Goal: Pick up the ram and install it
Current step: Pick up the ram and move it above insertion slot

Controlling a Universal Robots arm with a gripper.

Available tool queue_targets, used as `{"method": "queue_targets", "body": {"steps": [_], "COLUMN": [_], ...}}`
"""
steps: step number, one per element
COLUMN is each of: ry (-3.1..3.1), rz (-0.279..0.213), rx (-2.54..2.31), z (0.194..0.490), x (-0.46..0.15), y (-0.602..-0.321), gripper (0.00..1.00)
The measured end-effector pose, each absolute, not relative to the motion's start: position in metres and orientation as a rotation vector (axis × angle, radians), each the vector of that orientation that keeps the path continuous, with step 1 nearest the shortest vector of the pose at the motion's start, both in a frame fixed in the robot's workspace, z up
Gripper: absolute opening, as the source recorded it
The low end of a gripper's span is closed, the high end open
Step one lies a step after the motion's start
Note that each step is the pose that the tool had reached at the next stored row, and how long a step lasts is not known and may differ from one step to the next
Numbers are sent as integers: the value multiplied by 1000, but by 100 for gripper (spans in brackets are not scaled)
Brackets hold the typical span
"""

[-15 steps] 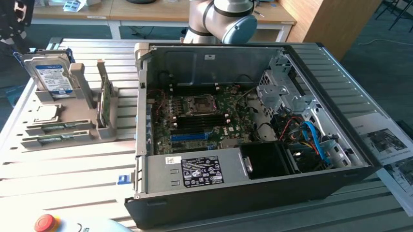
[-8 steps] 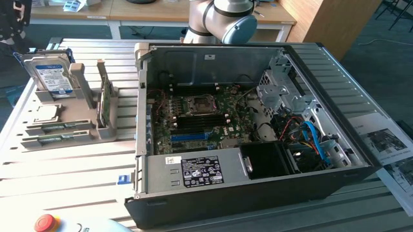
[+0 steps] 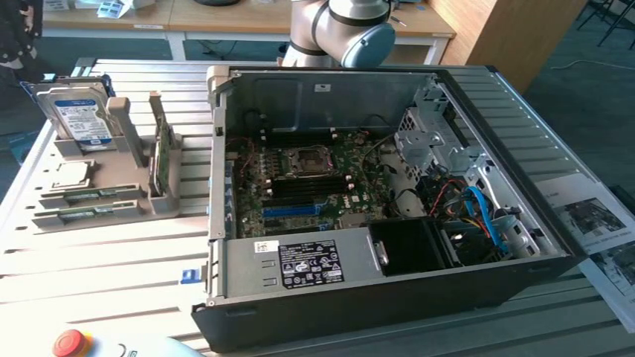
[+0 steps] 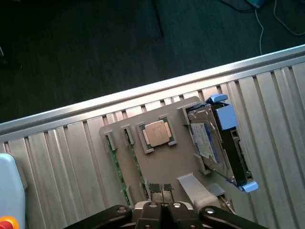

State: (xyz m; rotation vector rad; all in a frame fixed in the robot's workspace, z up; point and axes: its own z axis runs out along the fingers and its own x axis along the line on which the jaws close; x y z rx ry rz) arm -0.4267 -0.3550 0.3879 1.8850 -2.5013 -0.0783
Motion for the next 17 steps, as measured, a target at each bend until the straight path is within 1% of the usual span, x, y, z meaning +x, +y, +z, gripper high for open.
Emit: {"method": "queue_targets", "body": {"steps": [12, 17], "ry": [-2278, -2263], "rz": [-76, -76], "rx": [2141, 2157], "z": [388, 388], "x": [-427, -427], "y": [-355, -355], "gripper": [10, 10]}}
